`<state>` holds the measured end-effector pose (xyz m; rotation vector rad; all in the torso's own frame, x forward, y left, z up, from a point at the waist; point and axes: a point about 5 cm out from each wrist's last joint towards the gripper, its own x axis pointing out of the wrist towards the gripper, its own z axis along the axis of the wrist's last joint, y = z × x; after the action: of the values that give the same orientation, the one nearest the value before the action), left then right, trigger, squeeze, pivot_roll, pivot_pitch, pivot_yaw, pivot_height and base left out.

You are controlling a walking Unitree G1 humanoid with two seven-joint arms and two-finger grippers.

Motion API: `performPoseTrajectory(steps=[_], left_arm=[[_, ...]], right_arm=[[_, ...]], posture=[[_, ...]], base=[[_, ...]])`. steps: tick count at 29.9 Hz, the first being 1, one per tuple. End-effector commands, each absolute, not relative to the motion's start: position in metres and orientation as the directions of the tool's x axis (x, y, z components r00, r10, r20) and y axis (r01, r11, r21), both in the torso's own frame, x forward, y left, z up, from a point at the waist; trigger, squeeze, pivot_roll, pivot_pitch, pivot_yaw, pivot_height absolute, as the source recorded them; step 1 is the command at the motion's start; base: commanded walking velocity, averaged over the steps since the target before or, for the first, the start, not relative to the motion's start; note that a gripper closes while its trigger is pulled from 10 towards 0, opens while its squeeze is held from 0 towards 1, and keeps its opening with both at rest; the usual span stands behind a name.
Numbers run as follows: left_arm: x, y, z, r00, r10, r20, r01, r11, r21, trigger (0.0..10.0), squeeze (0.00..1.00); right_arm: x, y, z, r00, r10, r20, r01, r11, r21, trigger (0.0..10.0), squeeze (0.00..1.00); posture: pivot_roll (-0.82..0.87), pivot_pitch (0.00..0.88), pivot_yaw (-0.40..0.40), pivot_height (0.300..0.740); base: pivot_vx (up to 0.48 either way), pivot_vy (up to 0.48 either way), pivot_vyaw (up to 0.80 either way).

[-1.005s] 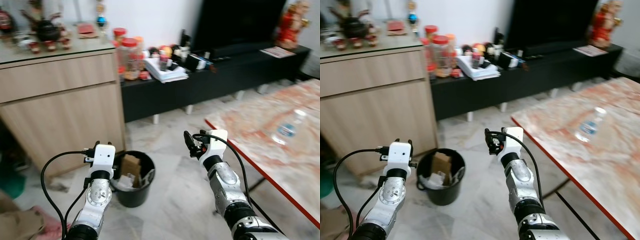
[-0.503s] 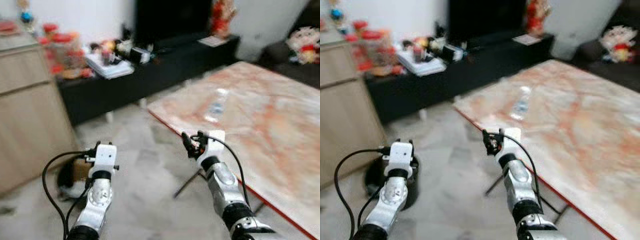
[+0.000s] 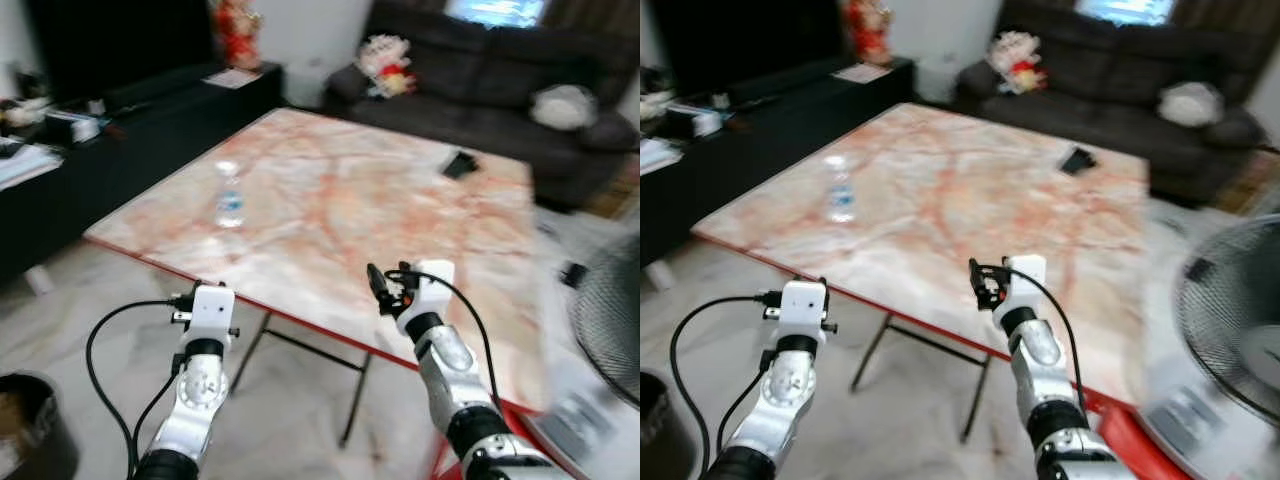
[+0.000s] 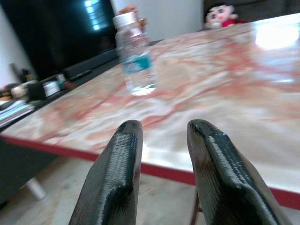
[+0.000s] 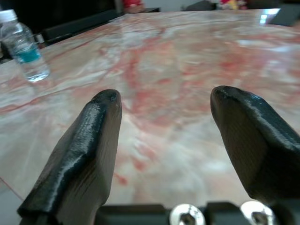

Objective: Picking trash to rubbish bin

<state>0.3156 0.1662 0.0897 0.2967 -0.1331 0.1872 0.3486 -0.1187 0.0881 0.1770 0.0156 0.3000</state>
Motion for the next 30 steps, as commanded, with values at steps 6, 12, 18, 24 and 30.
performPoseTrajectory(steps=[6, 12, 18, 24, 30], left_arm=[[0.3149, 0.1646, 0.099, 0.966, 0.154, 0.206, -0.205, 0.945, 0.254, 10.0, 0.0], [0.3148, 0.1632, 0.1005, 0.966, 0.153, 0.209, -0.203, 0.948, 0.244, 10.0, 0.0], [0.3141, 0.1627, 0.1014, 0.966, 0.156, 0.208, -0.202, 0.952, 0.228, 10.0, 0.0], [0.3138, 0.1632, 0.1016, 0.966, 0.164, 0.2, -0.206, 0.955, 0.214, 10.0, 0.0], [0.3146, 0.1643, 0.1024, 0.966, 0.17, 0.195, -0.21, 0.955, 0.208, 10.0, 0.0]], right_arm=[[0.3498, -0.115, 0.0934, 0.95, 0.309, 0.041, -0.312, 0.933, 0.181, 10.0, 0.0], [0.3486, -0.1127, 0.0926, 0.947, 0.317, 0.045, -0.32, 0.929, 0.187, 10.0, 0.0], [0.3477, -0.1114, 0.0921, 0.946, 0.319, 0.047, -0.322, 0.927, 0.19, 10.0, 0.0], [0.3487, -0.1124, 0.0926, 0.95, 0.311, 0.041, -0.312, 0.929, 0.2, 10.0, 0.0], [0.3487, -0.113, 0.0927, 0.95, 0.309, 0.041, -0.311, 0.93, 0.194, 10.0, 0.0]], posture=[[0.0, 0.001, -0.085, 0.74], [0.0, 0.0, -0.084, 0.74], [0.0, 0.0, -0.084, 0.74], [0.0, 0.0, -0.084, 0.74], [0.0, 0.006, -0.087, 0.74]], base=[[0.0, 0.0, 0.0], [0.0, 0.0, 0.0], [0.0, 0.0, 0.0], [0.0, 0.207, -0.13], [0.0, 0.437, -0.65]])
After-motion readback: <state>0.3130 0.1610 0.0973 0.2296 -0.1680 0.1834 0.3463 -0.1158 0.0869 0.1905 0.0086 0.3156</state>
